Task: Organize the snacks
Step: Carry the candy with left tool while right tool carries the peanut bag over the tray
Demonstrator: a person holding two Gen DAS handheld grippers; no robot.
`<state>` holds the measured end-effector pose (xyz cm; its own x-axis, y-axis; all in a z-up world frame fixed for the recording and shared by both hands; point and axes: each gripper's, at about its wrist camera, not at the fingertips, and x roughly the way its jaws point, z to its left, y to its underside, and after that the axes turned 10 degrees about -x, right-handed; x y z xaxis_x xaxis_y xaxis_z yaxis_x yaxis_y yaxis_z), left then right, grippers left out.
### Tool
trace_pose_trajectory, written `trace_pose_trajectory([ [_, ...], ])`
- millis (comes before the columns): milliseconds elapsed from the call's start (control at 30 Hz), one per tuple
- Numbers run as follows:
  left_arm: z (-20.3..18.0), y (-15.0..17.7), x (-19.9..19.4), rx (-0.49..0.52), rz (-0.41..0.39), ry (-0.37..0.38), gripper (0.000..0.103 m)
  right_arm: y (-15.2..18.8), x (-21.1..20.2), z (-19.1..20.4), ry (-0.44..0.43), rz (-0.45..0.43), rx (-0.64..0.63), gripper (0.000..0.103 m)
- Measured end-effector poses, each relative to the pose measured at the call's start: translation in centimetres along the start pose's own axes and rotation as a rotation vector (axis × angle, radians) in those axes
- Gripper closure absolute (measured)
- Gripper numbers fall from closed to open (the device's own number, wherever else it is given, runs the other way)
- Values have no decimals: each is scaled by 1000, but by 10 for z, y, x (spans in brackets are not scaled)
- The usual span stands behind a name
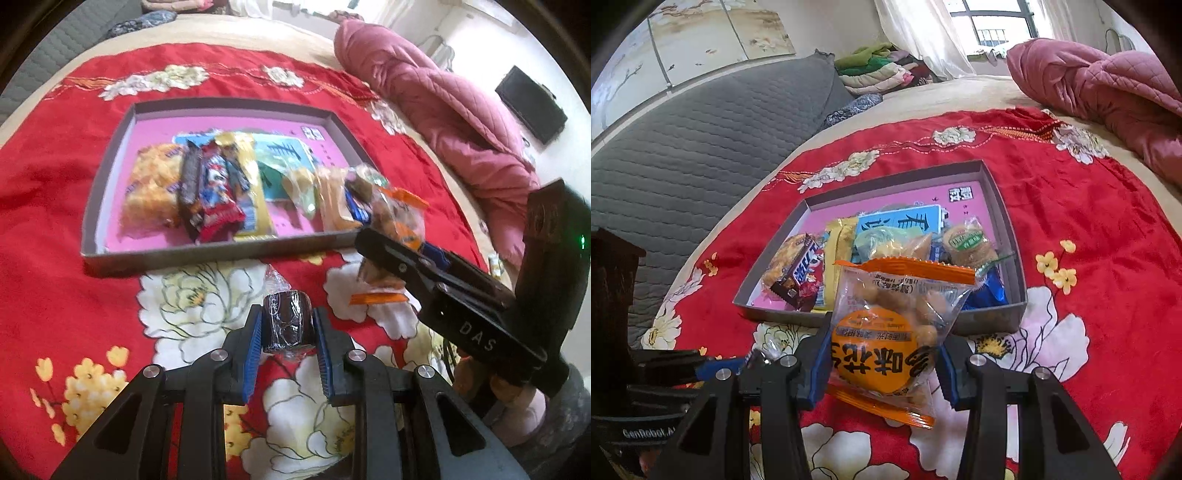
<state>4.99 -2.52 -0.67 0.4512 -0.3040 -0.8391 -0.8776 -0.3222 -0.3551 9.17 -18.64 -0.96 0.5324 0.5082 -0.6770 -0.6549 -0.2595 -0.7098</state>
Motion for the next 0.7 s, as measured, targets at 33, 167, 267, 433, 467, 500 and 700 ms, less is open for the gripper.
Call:
trace_pose_trajectory([
  [33, 2, -2, -2, -5, -6, 0, 75, -2, 0, 2, 1, -2, -4, 55],
  [167, 10, -8, -5, -27, -24, -5, 75, -8, 1, 7, 2, -15, -16, 55],
  [267, 16, -15, -8, -47, -42, -8, 75, -12, 2, 9, 1, -23, -19, 55],
  [433, 26, -30, -13, -69, -84, -20, 75, -17, 4, 10, 3, -33, -20, 55],
  [467, 27, -32, -14, -73, -88, -19, 75, -18, 4, 11, 3, -33, -19, 55],
  [500, 30, -35, -15, -80, -96, -20, 75, -19, 5, 11, 1, -33, -18, 55],
  [700, 42, -52, -13, -100, -134, -44, 75, -23, 9, 12, 5, -39, -19, 55],
])
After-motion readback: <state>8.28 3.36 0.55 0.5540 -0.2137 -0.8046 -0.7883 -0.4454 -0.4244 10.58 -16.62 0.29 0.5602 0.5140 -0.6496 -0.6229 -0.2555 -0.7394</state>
